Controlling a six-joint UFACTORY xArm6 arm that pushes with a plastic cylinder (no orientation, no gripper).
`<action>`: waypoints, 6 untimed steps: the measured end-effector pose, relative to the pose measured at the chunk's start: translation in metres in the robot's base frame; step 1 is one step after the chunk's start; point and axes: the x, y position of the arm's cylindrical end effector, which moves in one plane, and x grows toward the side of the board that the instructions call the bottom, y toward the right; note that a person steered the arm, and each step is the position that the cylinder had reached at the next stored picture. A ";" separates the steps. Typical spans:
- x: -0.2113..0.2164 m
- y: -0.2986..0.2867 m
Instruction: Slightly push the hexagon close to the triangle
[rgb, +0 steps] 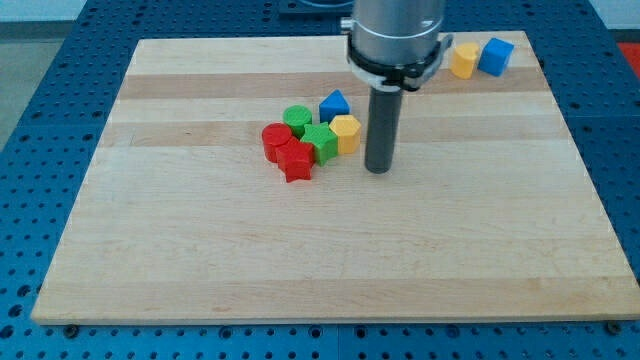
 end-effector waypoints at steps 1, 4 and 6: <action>0.000 -0.014; -0.007 -0.015; -0.018 -0.018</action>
